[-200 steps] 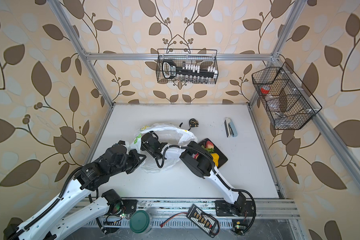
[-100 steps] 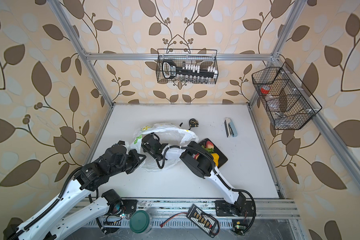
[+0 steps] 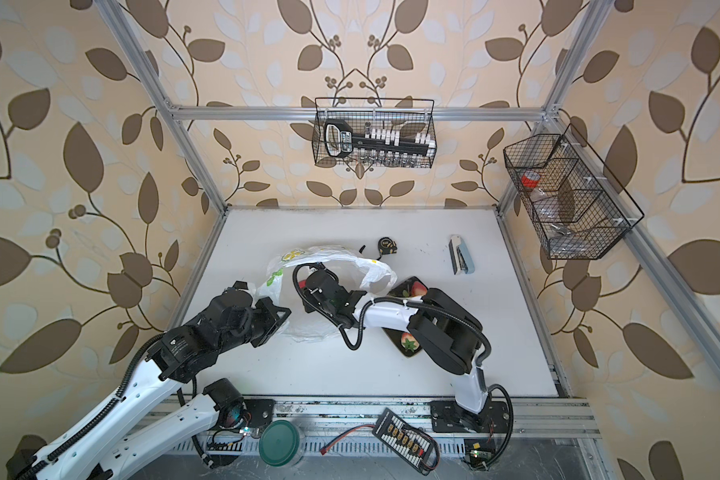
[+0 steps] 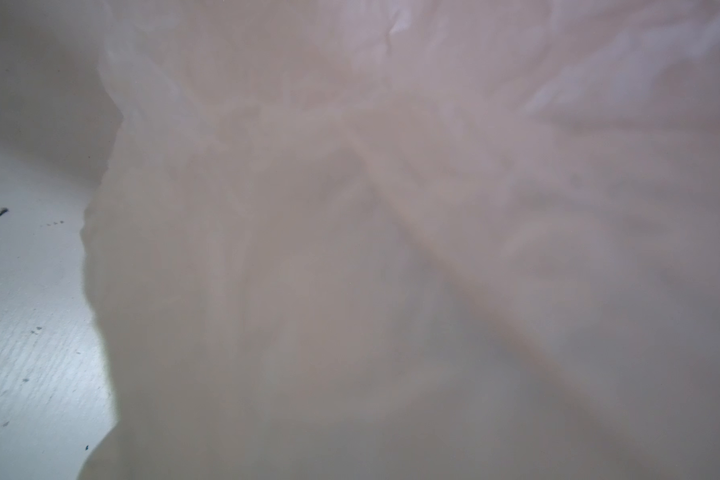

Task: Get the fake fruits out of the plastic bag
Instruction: 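Lift the small pear out and release it onto the black tray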

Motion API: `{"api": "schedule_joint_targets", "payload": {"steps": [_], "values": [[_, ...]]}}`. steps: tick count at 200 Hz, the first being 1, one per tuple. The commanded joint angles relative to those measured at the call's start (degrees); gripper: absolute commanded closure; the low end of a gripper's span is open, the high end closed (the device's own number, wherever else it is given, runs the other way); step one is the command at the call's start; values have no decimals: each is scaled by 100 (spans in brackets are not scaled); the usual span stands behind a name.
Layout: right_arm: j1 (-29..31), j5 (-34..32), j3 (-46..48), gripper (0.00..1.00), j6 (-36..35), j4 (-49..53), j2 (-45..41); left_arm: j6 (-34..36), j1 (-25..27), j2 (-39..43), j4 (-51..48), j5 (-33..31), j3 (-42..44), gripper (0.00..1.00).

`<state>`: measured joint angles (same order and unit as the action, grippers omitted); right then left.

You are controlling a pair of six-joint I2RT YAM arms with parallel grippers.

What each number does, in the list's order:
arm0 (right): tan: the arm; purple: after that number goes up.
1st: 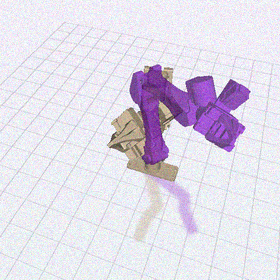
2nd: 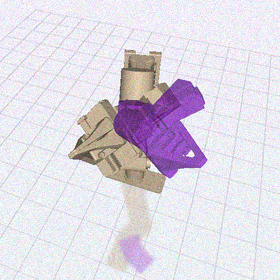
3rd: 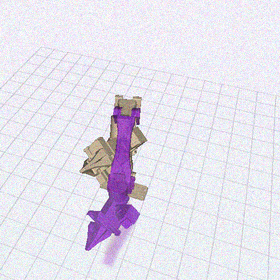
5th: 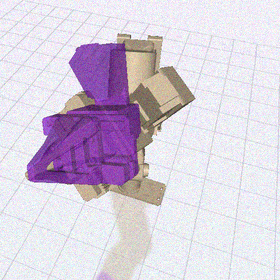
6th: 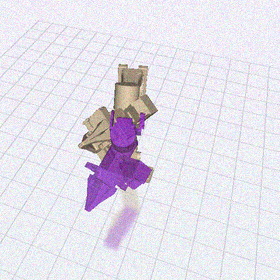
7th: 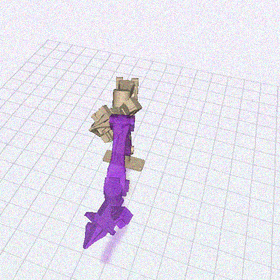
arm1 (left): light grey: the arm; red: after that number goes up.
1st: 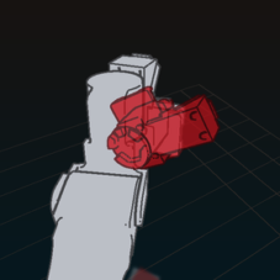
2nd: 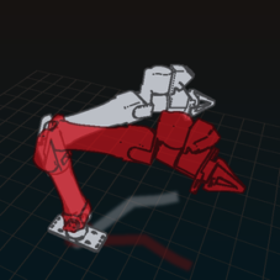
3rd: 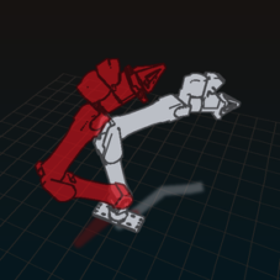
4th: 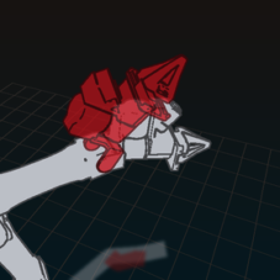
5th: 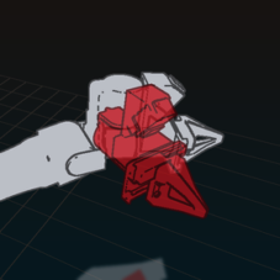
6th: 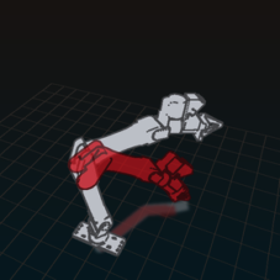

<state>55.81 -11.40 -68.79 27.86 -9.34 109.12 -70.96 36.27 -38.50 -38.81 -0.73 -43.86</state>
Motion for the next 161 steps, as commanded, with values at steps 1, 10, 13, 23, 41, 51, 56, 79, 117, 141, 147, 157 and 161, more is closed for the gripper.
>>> {"api": "schedule_joint_targets", "payload": {"steps": [1,10,13,23,41,51,56,79,117,141,147,157,161], "values": [[93,365,419,69,-633,459,-650,-50,-48,20,101,-265,11,100],[123,376,558,69,-816,618,-881,-50,-45,10,118,-272,19,100],[137,383,598,69,-885,688,-977,-50,-47,3,123,-274,33,100],[168,391,708,69,-1065,914,-1267,-50,-46,-8,149,-279,41,100],[234,504,978,69,-1272,1205,-1851,-50,-46,-24,216,-271,82,100],[275,657,1196,69,-1346,1267,-2221,-50,-41,-34,253,-270,96,100],[300,730,1320,68,-1373,1297,-2396,-58,-46,-43,271,-271,109,100],[475,800,1854,68,-1415,1586,-3176,-51,-51,-109,373,-255,133,100],[606,755,2546,68,-882,2122,-4448,3,-44,-242,480,-256,129,100],[606,514,2829,68,-280,2483,-5195,-3,-46,-314,567,-236,163,100],[602,412,2872,68,-113,2605,-5367,-6,-46,-324,579,-238,166,100],[606,190,2917,68,129,2844,-5632,-14,-45,-325,591,-243,191,100],[605,92,2928,68,224,2951,-5739,-22,-43,-320,593,-251,200,100]]}}
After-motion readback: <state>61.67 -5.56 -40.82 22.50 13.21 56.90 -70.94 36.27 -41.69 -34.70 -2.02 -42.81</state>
